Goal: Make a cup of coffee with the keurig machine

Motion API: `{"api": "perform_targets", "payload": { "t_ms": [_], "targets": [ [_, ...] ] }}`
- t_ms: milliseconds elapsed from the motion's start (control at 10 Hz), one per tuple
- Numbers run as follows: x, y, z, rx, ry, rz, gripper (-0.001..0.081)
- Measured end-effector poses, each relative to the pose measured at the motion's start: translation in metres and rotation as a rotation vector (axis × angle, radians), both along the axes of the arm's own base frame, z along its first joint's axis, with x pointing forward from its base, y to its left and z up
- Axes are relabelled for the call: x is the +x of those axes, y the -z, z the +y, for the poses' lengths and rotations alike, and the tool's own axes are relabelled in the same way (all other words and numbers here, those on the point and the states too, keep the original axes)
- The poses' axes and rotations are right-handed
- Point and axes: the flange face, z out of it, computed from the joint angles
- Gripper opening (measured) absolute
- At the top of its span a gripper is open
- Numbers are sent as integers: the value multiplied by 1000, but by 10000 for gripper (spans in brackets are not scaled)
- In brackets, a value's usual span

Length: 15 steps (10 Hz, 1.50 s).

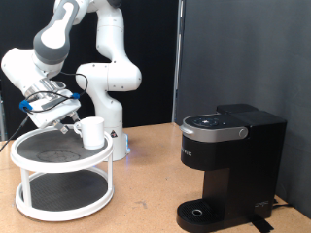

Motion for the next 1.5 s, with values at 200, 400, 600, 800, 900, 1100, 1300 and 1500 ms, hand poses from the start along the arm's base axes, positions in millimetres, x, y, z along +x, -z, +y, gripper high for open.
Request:
{"api": "perform_targets", "payload": {
  "t_ms": [200, 400, 600, 800, 900, 1100, 1300, 1500],
  "targets": [
    [1, 0, 0, 0, -2, 0, 316],
    [1, 0, 0, -1, -2, 0, 120],
    [1, -1, 0, -2, -1, 0, 12],
    [1, -2, -1, 1, -2, -1, 3],
    [2, -6, -3, 6, -4, -3, 3],
    [4, -21, -6, 34, -12, -16, 1],
    [3, -44, -10, 62, -14, -41, 0],
    [0, -62, -12, 47, -17, -53, 0]
  ]
}}
